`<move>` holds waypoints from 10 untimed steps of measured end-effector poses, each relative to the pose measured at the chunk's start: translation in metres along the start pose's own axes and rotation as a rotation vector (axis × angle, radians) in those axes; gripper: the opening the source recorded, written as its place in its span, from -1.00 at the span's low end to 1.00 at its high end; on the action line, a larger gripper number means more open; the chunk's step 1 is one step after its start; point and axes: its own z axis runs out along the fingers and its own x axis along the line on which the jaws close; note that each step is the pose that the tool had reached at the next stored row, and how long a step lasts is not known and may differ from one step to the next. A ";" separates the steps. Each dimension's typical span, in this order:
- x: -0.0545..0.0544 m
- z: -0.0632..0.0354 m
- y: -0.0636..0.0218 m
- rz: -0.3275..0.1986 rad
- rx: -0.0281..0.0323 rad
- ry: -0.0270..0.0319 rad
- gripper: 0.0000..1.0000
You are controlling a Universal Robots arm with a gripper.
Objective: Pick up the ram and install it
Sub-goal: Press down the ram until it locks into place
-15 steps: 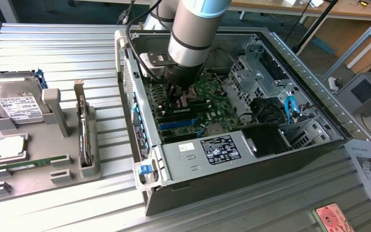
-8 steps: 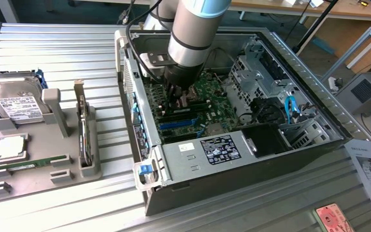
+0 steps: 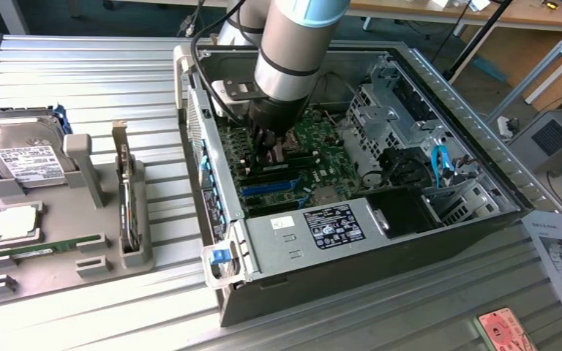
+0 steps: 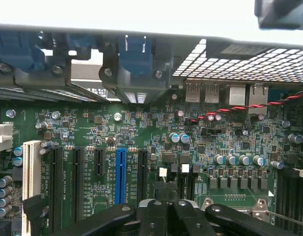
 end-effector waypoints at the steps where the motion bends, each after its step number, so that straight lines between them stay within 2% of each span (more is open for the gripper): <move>1: 0.000 0.0004 0.0000 0.000 0.0000 0.0000 -0.79; 10: 0.000 -0.0001 -0.0001 0.000 0.0005 -0.0007 -0.79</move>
